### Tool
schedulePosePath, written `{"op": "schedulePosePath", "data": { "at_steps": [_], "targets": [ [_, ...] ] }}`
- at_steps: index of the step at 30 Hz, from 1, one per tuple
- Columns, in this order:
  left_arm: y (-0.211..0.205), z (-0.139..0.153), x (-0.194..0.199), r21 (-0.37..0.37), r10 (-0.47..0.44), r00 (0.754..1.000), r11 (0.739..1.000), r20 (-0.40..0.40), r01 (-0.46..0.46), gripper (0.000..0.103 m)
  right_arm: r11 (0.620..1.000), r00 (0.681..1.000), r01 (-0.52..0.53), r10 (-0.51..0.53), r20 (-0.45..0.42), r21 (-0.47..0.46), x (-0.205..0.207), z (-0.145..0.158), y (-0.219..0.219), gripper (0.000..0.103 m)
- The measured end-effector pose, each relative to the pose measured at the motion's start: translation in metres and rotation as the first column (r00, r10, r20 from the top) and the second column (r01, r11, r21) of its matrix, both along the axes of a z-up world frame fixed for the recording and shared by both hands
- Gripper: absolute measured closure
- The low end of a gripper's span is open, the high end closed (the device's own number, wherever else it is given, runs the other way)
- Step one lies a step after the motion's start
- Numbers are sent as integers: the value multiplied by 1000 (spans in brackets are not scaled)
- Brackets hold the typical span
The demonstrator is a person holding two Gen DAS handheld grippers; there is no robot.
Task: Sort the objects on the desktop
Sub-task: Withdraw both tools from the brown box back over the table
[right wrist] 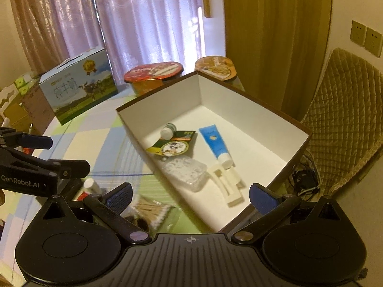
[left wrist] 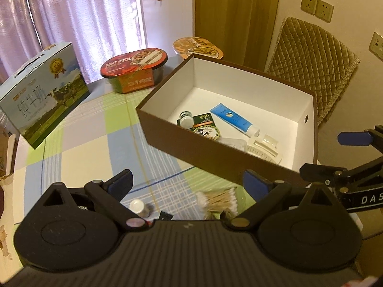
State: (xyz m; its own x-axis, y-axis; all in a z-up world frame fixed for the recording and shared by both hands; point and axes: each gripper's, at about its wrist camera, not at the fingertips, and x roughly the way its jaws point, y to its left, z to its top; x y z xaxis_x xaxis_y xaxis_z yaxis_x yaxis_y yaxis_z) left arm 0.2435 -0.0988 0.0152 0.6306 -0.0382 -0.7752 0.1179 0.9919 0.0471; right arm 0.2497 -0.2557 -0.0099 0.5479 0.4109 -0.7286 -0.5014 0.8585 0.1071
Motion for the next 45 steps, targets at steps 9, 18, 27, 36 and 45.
{"op": "schedulePosePath", "data": {
  "at_steps": [9, 18, 27, 36, 45],
  "targets": [
    [16, -1, -31, 3, 27, 1000, 1000, -10, -27, 6, 1000, 1000, -20, 20, -17, -6, -26, -5, 9, 2],
    [34, -9, -53, 5, 71, 997, 997, -36, -71, 6, 997, 997, -60, 59, -40, -41, -45, -19, 25, 2],
    [58, -33, -82, 10, 149, 984, 989, -96, -149, 6, 991, 989, -129, 127, -78, -22, -58, -34, 35, 2],
    [78, -54, -105, 14, 219, 965, 976, -145, -220, 6, 978, 971, -206, 201, -128, -30, -67, -56, 46, 2],
    [81, -65, -111, 0, 227, 963, 973, -144, -230, 7, 971, 966, -233, 226, -124, -48, -70, -75, 54, 2]
  ]
}}
